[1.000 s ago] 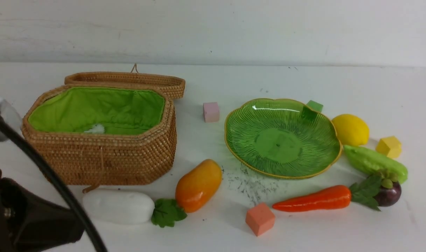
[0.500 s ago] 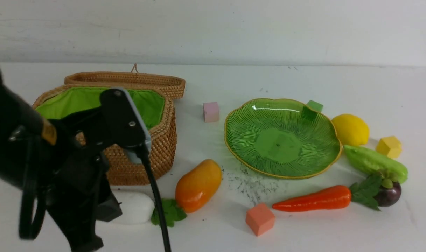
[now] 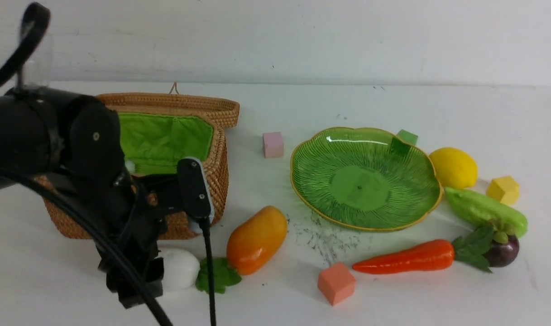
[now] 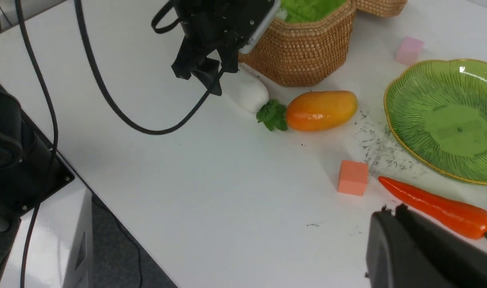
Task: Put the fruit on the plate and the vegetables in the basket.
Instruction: Take a daikon with your left arm and place it on the basket on the left.
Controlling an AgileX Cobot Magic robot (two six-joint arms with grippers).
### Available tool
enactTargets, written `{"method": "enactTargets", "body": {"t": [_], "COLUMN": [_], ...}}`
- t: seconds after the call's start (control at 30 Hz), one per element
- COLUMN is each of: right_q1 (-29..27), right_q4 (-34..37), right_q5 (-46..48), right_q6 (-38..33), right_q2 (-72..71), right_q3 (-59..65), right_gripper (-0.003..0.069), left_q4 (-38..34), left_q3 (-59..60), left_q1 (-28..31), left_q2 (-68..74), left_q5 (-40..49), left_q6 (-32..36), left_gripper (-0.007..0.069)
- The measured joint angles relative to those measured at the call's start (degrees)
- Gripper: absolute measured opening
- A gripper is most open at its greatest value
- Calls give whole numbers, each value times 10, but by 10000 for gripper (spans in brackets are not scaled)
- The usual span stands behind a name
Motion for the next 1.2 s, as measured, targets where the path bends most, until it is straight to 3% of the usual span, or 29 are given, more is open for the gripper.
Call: {"method": "enactTargets", "body": {"t": [0.13,0.47,0.73,0.97,1.2], "right_q1": [0,0,0,0,0], "right_q4": [-2,-2,1,2,2], "right_q5": [0,0,0,0,0], "right_q6": [0,0,0,1,1], "right_q2": [0,0,0,0,0], "right_q3": [0,0,0,0,0], "right_gripper": [17,19,23,23,24], "left_q4": [16,44,44,46,46], "left_q3": [0,-3,-4,16,32], "left_q1": [1,1,1,0,0], "left_q2": [19,83,98,94,75], "left_q5": [-23,-70,-52,-63,-58], "left_q6": [36,122,124,123,55], "left_gripper": [549,560,507,505,505]}}
